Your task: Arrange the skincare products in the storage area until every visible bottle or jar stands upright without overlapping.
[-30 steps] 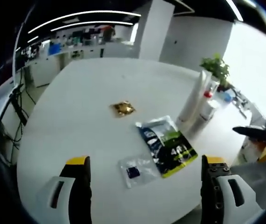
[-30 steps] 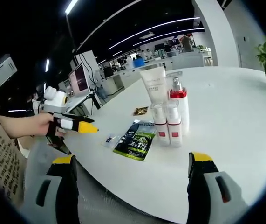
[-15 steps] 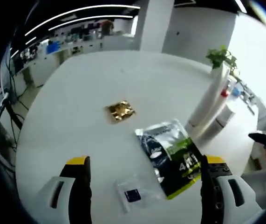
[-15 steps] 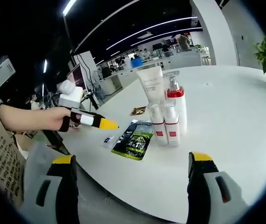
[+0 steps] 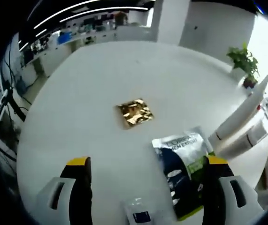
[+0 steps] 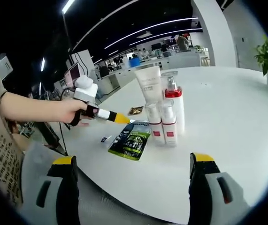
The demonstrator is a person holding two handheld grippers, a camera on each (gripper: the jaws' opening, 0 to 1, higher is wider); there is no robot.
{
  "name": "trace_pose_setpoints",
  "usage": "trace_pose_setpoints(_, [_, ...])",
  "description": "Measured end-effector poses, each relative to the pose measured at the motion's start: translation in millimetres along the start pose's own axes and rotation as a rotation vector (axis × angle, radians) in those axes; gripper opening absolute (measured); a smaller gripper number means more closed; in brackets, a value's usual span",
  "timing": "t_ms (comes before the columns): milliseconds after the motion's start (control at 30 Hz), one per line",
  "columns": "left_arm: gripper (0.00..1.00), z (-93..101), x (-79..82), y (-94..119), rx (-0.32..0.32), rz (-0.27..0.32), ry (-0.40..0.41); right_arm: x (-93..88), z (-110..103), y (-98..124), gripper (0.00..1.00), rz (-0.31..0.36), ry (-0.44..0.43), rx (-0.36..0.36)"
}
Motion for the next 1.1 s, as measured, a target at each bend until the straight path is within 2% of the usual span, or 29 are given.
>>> trace_pose_setpoints(333, [0.97,-4.3,22.2,-21.0,0.05,-0.017,0.015,-1.0,1.5,-0.4,1.0,-0.008,0.005,-0.016])
trace_pose_setpoints(733, [0.95,-12.2,39.1,-38.2,0.088,-0.032,0.103,-2.0,3.9,-1.1,1.0,-0.013,-0.013,-0.023])
trace_pose_setpoints(933, [0.92,-16.6,50.5,-47.6,0.096,-0.021,0.142,-3.0,3.9,-2.0,1.0,-0.023,-0.017,-0.022])
trace_pose_setpoints(1100, [0.86,-19.2,60.1,-52.2,0.106,-0.009,0.151,-3.7,4.7,-2.4,1.0,-0.028,-0.019,-0.026])
Point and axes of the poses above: the point that each gripper's makers call its tool centre point, and the gripper's own axes: y roughly backward along the fingers, z roughly to its right, x roughly out of its top, the point moved 4 cm from there along y, roughly backward along the fingers, and after that the axes turned 12 degrees about -z, right-handed, at the moved point
